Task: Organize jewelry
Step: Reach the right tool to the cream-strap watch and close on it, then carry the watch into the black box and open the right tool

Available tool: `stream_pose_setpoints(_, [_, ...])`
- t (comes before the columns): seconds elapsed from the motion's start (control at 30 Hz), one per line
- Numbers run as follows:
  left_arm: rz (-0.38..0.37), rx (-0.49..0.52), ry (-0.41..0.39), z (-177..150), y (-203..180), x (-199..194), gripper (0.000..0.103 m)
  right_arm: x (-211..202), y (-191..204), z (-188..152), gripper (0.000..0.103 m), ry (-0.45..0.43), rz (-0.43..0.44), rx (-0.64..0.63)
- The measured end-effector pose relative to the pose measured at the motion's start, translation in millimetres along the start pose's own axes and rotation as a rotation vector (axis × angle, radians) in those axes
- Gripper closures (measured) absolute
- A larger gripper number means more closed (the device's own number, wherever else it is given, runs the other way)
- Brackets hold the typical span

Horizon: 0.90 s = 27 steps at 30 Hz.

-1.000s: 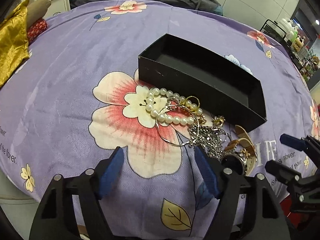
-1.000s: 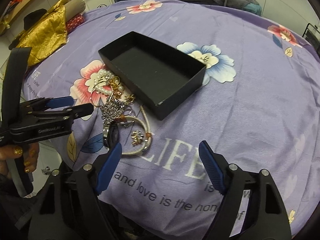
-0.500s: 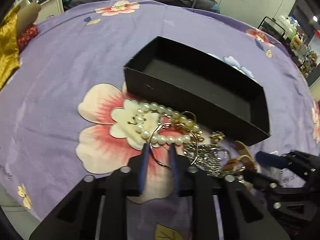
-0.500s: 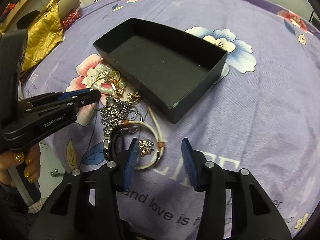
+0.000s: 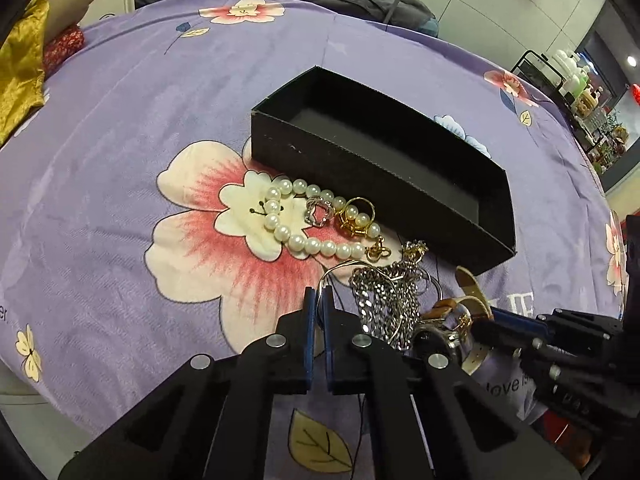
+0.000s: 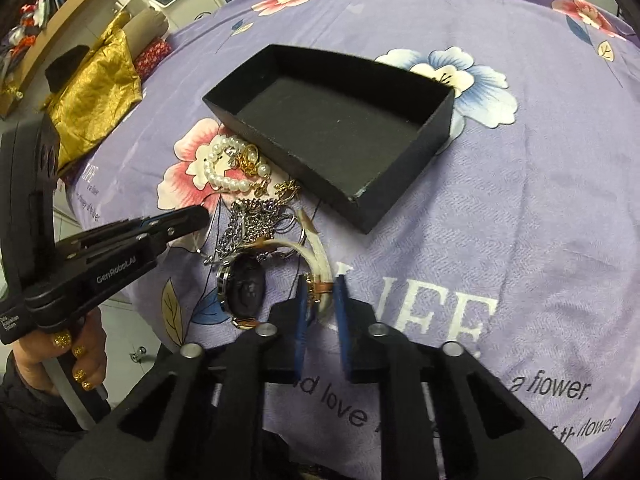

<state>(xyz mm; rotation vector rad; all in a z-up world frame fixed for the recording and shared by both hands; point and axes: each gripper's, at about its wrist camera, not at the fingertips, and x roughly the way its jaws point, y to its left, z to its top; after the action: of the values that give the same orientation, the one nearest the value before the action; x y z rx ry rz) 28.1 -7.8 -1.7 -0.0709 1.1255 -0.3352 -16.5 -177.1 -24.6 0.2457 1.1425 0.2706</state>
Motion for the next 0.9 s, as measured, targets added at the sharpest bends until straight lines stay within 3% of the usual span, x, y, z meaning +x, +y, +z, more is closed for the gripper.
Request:
stream_pose_setpoints(0.47, [-0.01, 0.029, -0.084, 15.6, -8.8, -31.6, 0.1, -23.8, 7.2, -1.0, 0.092, -0.049, 0.015, -0.036])
stream_pose_setpoints(0.77, [0.004, 0.032, -0.075, 13.1, -7.6, -30.0, 0.1, -47.9, 9.7, 9.3, 0.092, -0.128, 0.03, -0.035])
stream_pose_setpoints(0.9, [0.058, 0.045, -0.05, 8.5, -2.1, -19.6, 0.1, -57.1, 5.0, 21.4, 0.092, -0.16, 0.022, -0.013])
